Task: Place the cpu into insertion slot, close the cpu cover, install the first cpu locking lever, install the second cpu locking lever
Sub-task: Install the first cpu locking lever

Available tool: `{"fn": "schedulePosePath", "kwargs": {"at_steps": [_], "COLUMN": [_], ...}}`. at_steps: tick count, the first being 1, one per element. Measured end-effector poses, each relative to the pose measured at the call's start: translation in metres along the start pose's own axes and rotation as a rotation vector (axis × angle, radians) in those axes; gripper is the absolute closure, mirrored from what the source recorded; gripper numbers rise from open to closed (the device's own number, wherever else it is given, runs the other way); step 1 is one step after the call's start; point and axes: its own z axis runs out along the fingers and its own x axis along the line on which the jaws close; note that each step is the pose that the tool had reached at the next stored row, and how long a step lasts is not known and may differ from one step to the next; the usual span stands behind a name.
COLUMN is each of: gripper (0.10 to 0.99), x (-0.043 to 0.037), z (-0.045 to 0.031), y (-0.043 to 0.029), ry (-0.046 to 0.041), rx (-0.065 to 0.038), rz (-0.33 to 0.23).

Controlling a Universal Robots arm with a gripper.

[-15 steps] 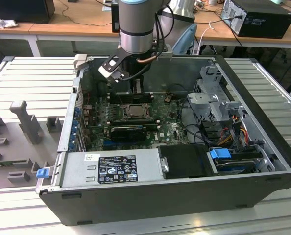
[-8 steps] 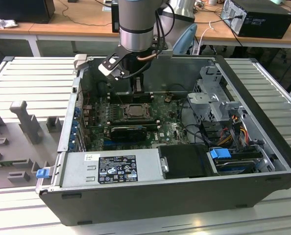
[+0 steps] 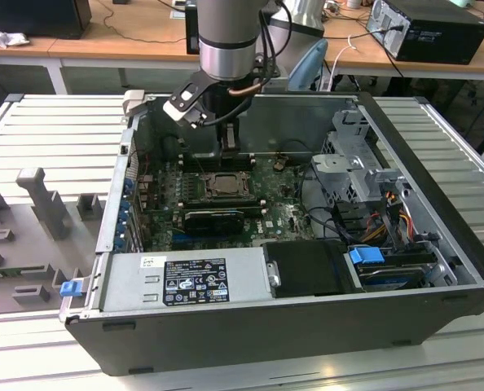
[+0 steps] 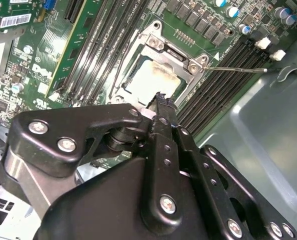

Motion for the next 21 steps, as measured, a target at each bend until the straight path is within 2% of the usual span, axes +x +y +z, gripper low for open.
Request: {"fn": "schedulePosePath", "kwargs": {"at_steps": [14,15,16,17,21], "gripper": [0.98,0.98,0.98,0.98,0.98], "x": [0.0003,0.0003,0.0004,0.0005,0.0005], "z": [-0.0146,-0.0166,-0.0233,-0.0273,-0.0273], "y": [0.0005,0.0006,0.0008,0.0009,0.0009], "ry": [0.0,0.0001,0.0,0.0011,0.0034], "rx": [0.0,0.0,0.0,0.0,0.002], "rz": [0.0,0.0,0.0,-0.029,-0.099]}}
